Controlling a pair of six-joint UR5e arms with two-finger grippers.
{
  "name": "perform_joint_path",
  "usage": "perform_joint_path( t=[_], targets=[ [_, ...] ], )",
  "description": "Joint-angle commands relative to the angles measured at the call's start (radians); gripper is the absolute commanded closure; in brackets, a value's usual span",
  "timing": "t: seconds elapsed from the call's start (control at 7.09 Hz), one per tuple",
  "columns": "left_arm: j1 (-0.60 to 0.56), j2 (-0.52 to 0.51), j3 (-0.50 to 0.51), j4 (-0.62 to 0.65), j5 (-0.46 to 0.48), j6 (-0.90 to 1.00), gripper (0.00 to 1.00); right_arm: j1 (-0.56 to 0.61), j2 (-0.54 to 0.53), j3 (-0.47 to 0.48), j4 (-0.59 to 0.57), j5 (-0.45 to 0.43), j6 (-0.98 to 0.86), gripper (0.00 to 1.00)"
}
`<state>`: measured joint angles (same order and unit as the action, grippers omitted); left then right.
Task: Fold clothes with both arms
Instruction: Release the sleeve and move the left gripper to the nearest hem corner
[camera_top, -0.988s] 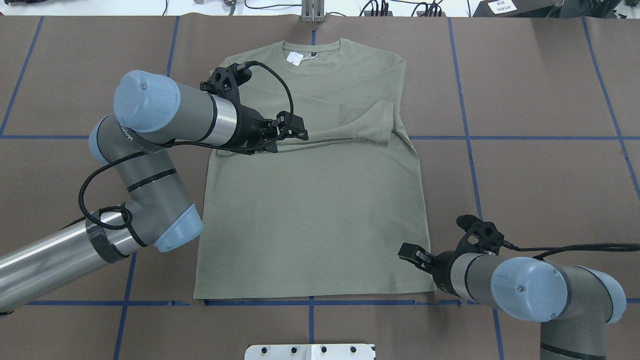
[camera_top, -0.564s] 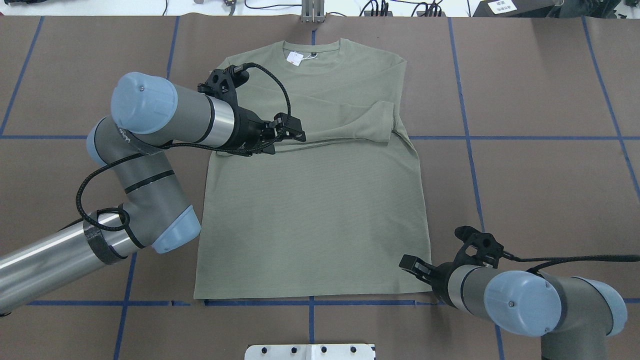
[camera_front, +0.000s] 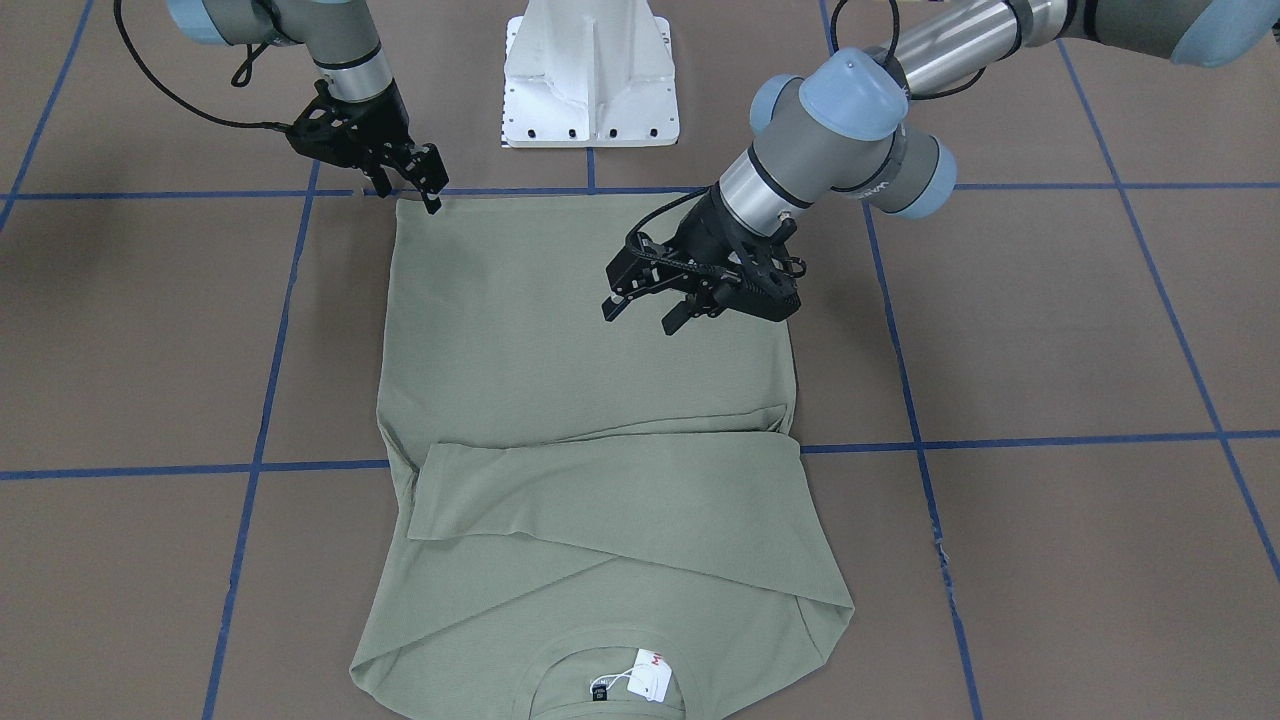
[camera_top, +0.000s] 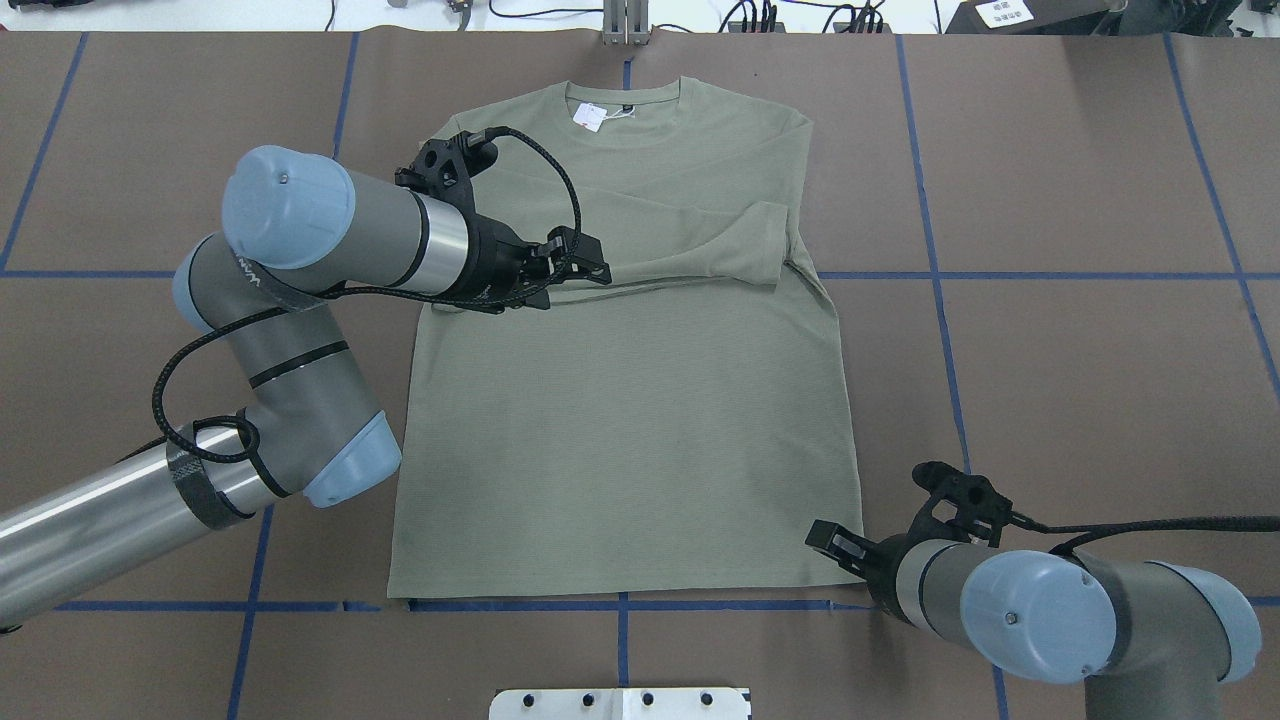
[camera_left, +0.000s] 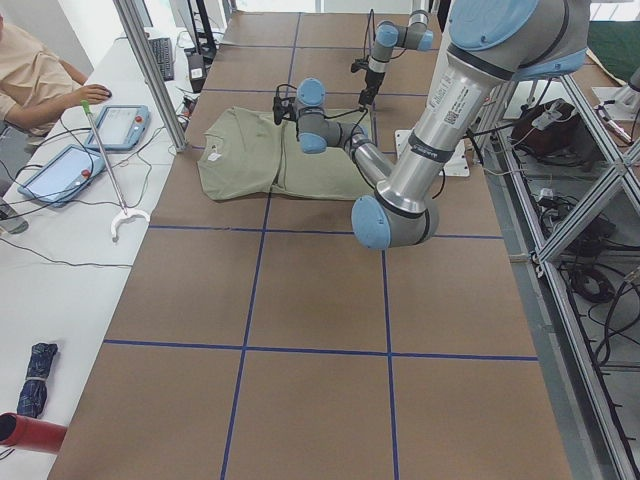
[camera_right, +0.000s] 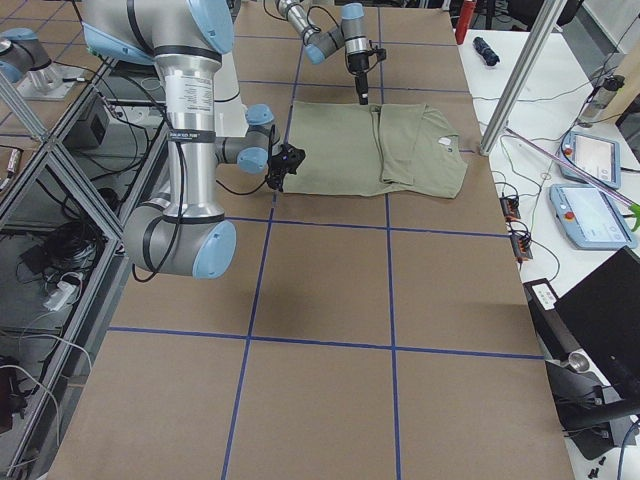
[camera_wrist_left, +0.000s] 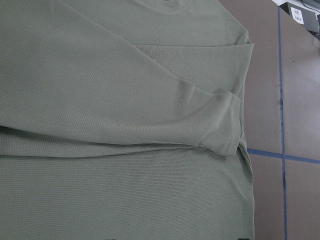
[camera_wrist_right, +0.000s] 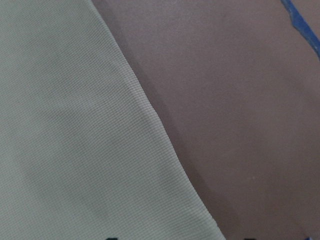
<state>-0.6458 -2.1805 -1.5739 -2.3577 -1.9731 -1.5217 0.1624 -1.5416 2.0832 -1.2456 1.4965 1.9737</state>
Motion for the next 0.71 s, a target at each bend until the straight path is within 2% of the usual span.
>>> perform_joint_path(
  t=[0.0, 0.28, 0.42, 0.56],
  targets=[
    [0.0, 0.001, 0.0, 0.0, 0.0, -0.002, 0.15, -0.003, 0.0, -0.009, -0.001, -0.001, 0.002, 0.18],
    [0.0, 0.001, 0.0, 0.0, 0.0, -0.002, 0.15, -0.004, -0.002, -0.02, -0.003, -0.001, 0.002, 0.2],
    [-0.001, 0.002, 0.0, 0.0, 0.0, -0.002, 0.15, -0.004, -0.002, -0.02, -0.003, 0.001, 0.004, 0.39],
    [-0.002, 0.002, 0.0, 0.0, 0.0, -0.002, 0.15, -0.006, -0.008, -0.02, -0.003, -0.001, 0.019, 0.75]
  ],
)
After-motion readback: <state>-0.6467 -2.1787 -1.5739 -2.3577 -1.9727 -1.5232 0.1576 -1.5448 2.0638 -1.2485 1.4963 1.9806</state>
